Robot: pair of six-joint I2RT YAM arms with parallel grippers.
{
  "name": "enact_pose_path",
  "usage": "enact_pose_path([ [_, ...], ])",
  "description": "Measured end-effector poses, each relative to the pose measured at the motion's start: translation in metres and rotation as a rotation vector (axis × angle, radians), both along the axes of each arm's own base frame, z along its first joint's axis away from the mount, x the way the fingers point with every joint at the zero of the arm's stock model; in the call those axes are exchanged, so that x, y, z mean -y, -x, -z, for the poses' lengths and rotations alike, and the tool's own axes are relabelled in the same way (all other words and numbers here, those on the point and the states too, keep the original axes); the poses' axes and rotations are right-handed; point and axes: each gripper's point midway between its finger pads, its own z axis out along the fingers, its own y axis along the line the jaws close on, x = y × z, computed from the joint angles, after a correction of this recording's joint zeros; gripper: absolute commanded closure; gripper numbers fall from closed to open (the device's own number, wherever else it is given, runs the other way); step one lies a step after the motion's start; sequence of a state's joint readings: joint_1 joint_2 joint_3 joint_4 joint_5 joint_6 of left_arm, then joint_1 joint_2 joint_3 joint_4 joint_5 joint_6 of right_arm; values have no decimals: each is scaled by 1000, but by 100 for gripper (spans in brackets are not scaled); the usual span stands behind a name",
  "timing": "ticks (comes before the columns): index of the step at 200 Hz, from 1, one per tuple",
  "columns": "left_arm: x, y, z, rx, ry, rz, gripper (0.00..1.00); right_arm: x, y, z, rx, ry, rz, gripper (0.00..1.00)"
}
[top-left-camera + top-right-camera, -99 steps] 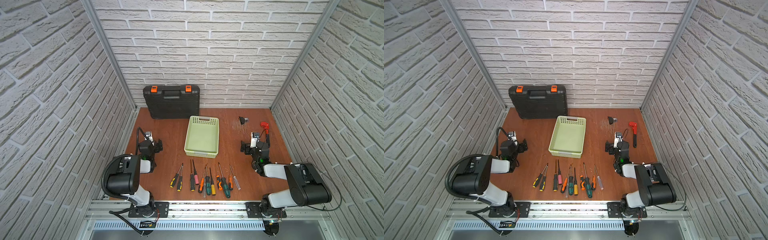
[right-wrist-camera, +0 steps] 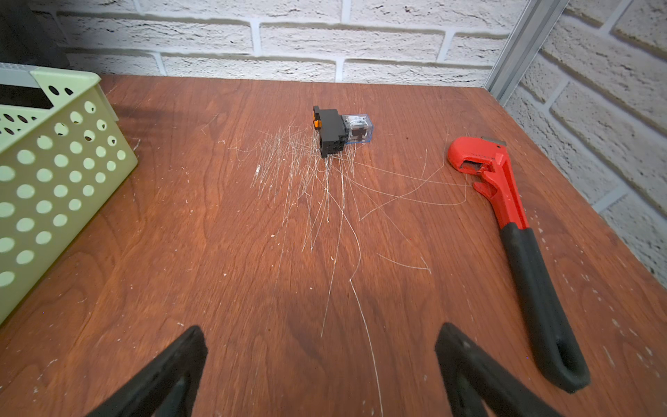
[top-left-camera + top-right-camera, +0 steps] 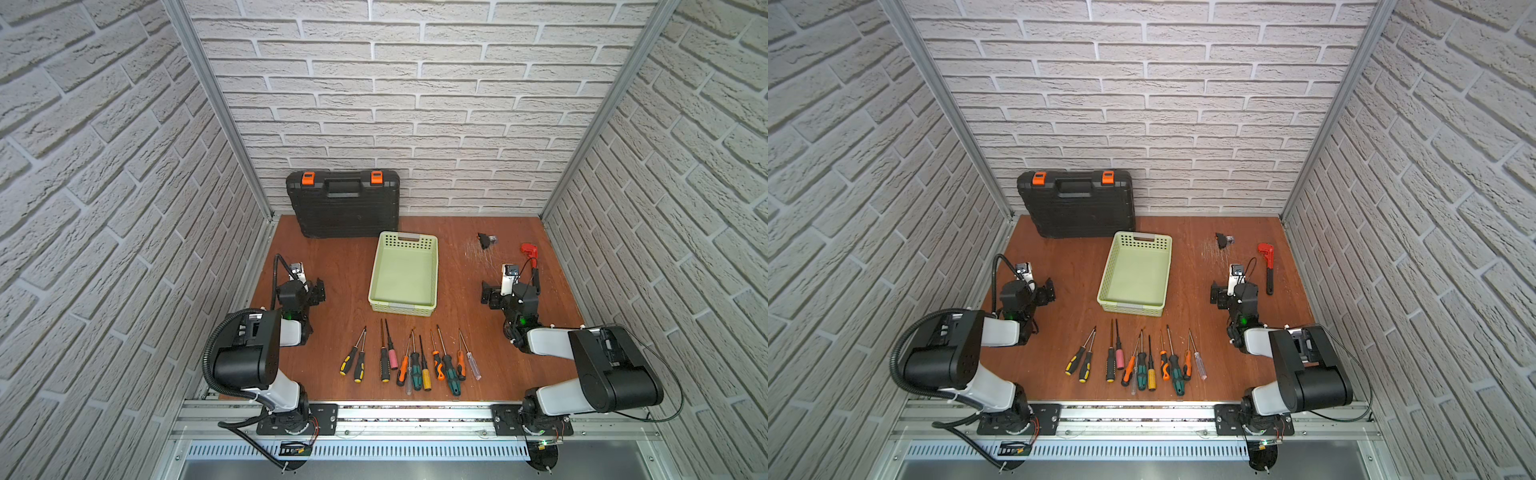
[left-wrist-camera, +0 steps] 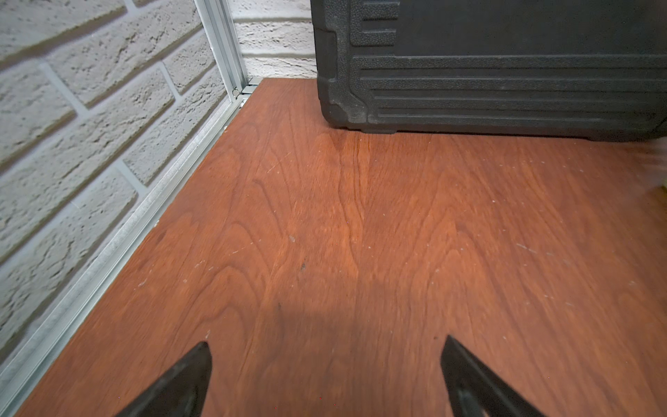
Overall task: Put the screwdriver in the bin
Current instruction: Pick up the screwdriver from the bottom-center of the table.
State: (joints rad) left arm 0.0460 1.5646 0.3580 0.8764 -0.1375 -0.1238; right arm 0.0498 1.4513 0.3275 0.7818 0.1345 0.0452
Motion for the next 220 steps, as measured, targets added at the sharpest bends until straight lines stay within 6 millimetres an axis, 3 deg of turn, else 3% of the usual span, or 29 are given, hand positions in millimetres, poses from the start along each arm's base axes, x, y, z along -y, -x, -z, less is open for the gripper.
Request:
enact_pose_path([
  [152, -10, -1, -2, -26, -14, -48, 2, 2, -2, -4, 16, 3, 13, 1],
  [172, -18, -10, -24, -40, -27, -97, 2, 5, -3, -9, 30, 8, 30, 0],
  [201, -29, -19, -76, 38, -27, -170, 2, 8, 0, -14, 48, 12, 42, 1],
  [220, -32, -17, -83, 14, -4, -199, 2, 7, 0, -14, 49, 14, 36, 3],
])
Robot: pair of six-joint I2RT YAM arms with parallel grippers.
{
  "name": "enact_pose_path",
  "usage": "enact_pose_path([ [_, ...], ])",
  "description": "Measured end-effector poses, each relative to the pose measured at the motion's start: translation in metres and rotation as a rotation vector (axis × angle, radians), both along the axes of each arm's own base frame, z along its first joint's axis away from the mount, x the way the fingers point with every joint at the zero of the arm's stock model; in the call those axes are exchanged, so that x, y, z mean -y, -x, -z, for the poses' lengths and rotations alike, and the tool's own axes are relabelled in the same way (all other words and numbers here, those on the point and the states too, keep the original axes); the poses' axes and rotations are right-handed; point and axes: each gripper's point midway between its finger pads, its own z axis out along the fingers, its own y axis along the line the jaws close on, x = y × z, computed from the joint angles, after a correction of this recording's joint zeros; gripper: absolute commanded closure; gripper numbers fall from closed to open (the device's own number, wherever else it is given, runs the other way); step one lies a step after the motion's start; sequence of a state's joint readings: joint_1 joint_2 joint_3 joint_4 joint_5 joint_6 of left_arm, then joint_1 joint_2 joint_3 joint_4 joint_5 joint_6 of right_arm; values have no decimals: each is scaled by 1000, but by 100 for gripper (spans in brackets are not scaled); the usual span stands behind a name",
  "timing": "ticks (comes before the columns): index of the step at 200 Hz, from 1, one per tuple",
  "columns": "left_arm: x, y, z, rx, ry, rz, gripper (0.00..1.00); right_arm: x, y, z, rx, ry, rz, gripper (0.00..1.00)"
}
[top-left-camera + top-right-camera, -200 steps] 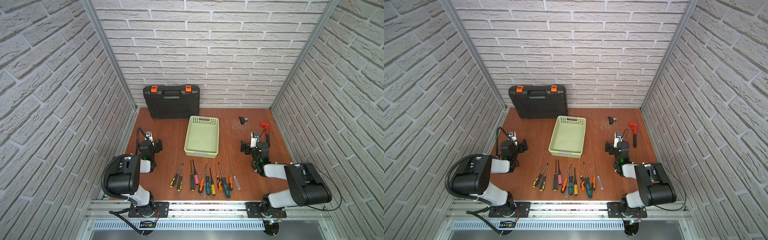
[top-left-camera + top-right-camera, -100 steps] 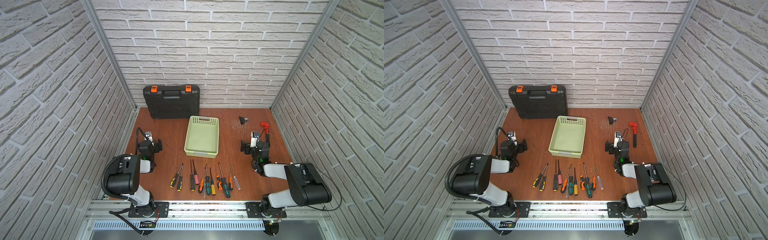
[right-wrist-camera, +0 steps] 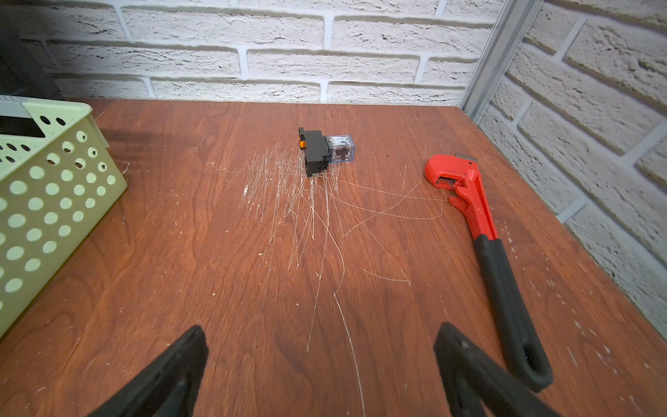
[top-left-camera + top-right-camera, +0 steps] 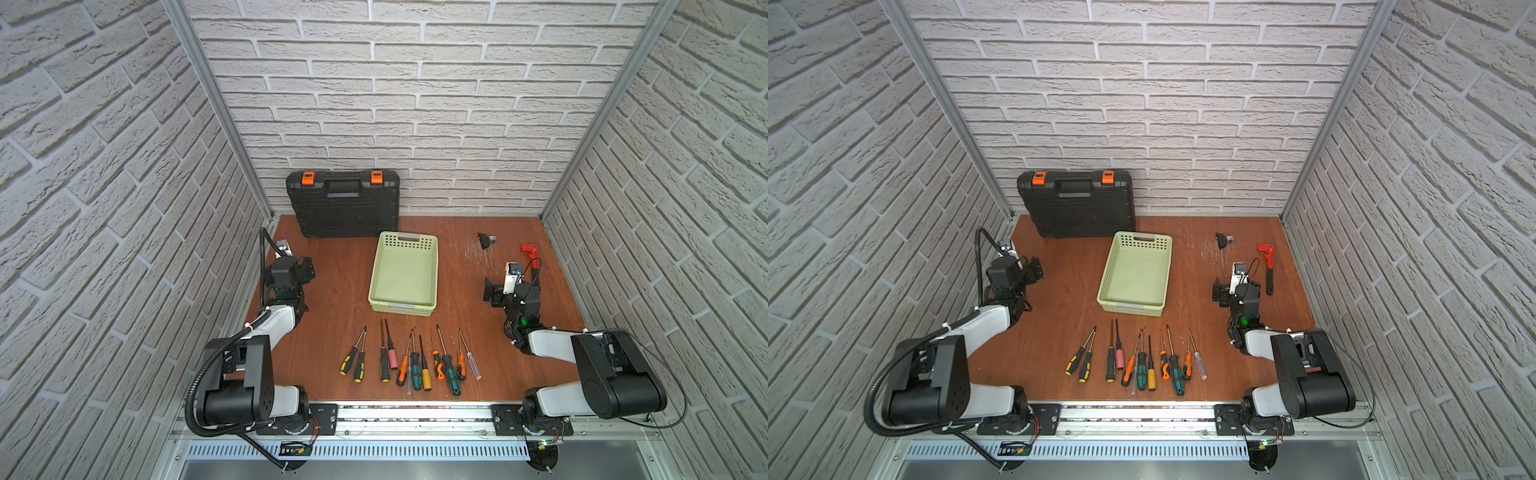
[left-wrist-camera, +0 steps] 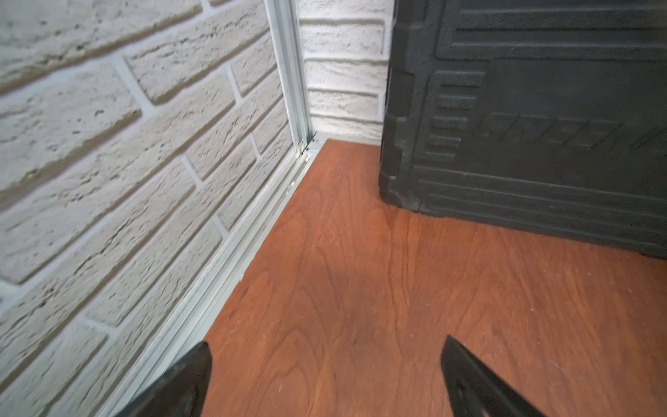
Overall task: Put the screwdriver in the bin
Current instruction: Pick up the screwdriver from the bottom-center of the table.
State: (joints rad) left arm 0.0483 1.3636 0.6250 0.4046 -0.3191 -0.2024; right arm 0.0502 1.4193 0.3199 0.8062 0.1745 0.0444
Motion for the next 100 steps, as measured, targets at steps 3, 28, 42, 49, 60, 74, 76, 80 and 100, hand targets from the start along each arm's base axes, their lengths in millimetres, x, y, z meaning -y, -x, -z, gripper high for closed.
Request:
enact_pose_path([
  [3, 0, 0, 0, -7, 5, -4, 2, 0, 0, -1, 1, 1, -1, 3],
  [28, 3, 4, 4, -65, 42, -14, 2, -1, 9, -19, 2, 2, 0, 2],
  [42, 7, 8, 8, -111, 60, -16, 2, -2, 11, -52, 59, -3, -7, 2],
  [49, 10, 8, 7, -133, 71, -16, 2, -3, 12, -71, 86, -8, -11, 2],
  [60, 15, 8, 2, -160, 85, -15, 2, -4, 11, -104, 120, -24, -15, 2],
  [74, 22, 7, -8, -178, 102, -14, 2, -9, 11, -153, 167, -58, -30, 3],
  [76, 24, 7, -10, -179, 105, -13, 2, -9, 11, -157, 170, -62, -32, 3],
  [80, 26, 7, -13, -184, 109, -12, 2, -11, 12, -169, 180, -71, -40, 3],
  [100, 41, 13, -28, -205, 134, 8, 2, -26, 22, -207, 166, -120, -93, 5],
])
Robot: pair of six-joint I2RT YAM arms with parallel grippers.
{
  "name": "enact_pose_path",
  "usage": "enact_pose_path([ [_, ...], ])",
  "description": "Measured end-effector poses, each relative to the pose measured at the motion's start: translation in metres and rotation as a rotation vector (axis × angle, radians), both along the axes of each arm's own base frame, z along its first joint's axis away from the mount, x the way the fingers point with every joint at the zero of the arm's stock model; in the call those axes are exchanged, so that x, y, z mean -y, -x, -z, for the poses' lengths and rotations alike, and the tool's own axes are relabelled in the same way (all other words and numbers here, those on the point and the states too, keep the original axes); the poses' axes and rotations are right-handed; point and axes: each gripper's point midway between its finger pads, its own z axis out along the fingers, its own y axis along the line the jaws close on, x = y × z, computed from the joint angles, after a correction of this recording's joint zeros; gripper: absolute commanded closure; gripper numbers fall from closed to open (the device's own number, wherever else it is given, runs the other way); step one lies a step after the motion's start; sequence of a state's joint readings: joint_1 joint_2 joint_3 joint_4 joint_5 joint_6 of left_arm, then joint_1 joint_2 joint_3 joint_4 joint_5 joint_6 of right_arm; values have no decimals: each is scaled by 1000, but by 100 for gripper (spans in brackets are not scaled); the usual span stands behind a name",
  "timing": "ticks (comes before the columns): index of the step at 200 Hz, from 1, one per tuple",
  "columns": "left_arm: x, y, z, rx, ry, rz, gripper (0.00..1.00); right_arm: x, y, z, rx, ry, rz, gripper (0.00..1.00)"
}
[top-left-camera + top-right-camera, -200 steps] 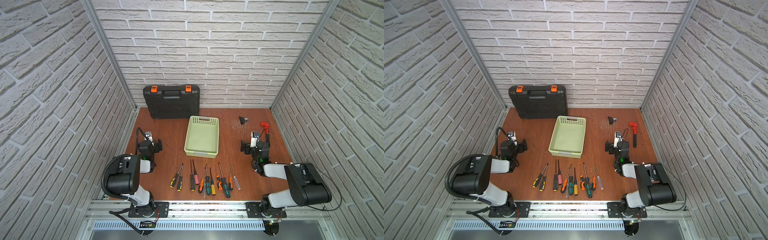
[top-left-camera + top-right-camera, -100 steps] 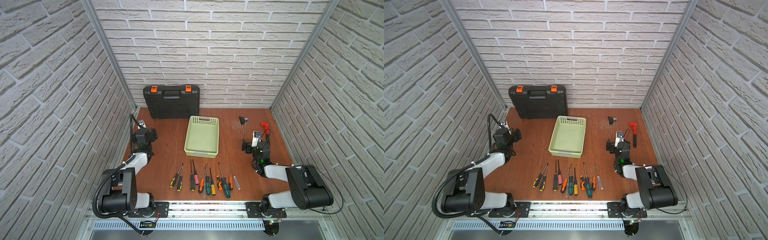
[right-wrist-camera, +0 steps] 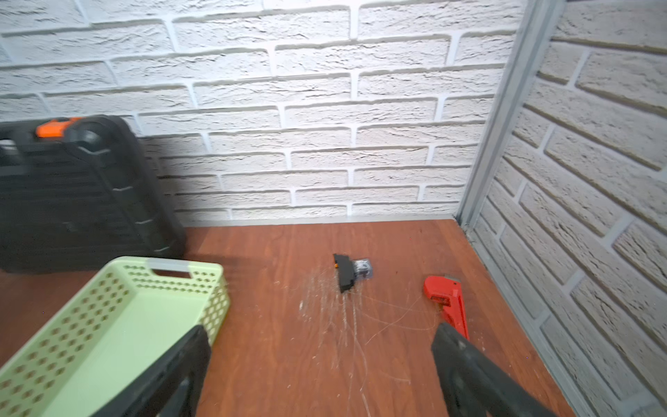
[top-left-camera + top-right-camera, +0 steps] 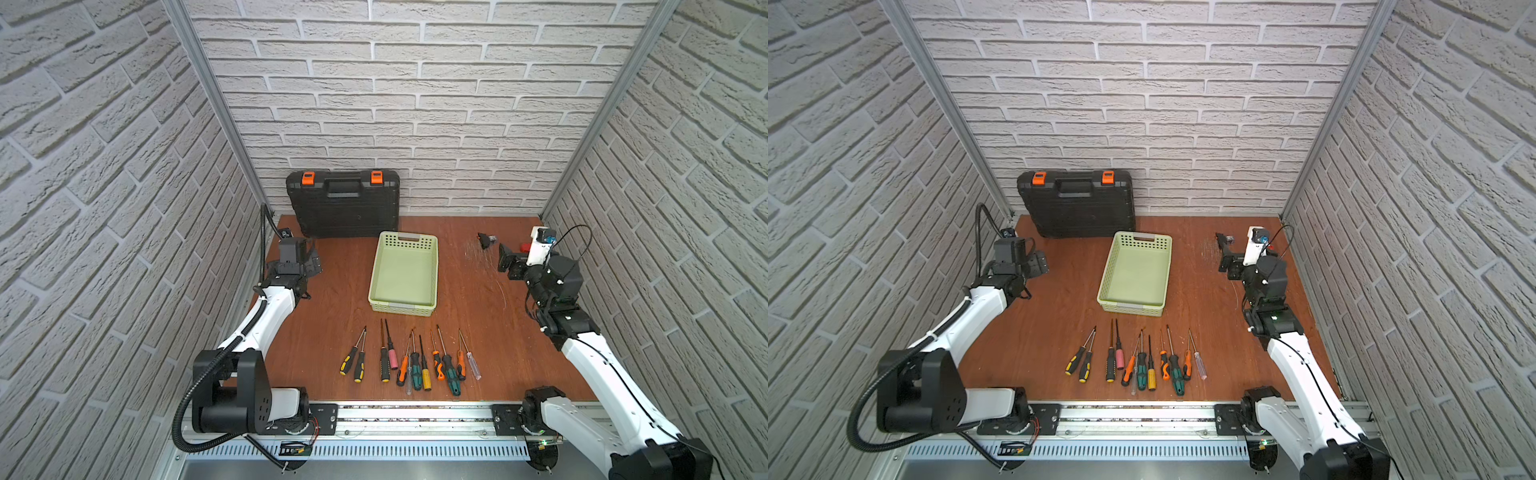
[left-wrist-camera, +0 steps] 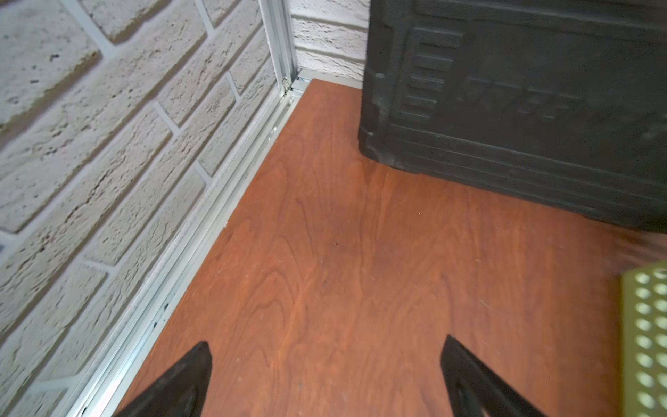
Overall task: Put the screwdriver in the bin
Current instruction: Pick up the screwdriver from the bottom-center of the table.
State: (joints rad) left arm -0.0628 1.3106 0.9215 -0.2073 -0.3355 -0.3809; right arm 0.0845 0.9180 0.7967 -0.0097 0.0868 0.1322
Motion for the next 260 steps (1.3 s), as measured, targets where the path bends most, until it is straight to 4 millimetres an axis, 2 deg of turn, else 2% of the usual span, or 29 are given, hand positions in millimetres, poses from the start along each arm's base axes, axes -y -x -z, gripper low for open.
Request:
enact_pose_path([
  [14, 12, 8, -6, -12, 20, 20, 2, -14, 8, -6, -65, -19, -49, 7],
  [31, 28, 21, -7, -37, 40, 49, 2, -33, 21, 8, -196, -42, -107, 10],
  [47, 43, 29, -5, -54, 59, 76, 2, -52, 40, 39, -353, -62, -157, 13],
  [64, 55, 37, -2, -67, 73, 98, 2, -73, 71, 80, -566, -76, -203, 15],
  [80, 62, 42, 2, -79, 84, 110, 2, -87, 99, 110, -732, -74, -224, 18],
  [107, 64, 47, 11, -96, 96, 102, 2, -91, 141, 145, -921, -63, -213, 24],
  [143, 63, 48, 12, -102, 105, 93, 2, -82, 177, 183, -1088, -45, -165, 29],
  [171, 62, 54, 14, -96, 116, 84, 2, -86, 191, 205, -1179, -9, -176, 40],
  [227, 60, 60, 13, -90, 126, 73, 2, -105, 195, 237, -1263, 19, -214, 42],
  [260, 60, 60, 13, -90, 129, 69, 2, -104, 202, 257, -1296, 18, -197, 47],
])
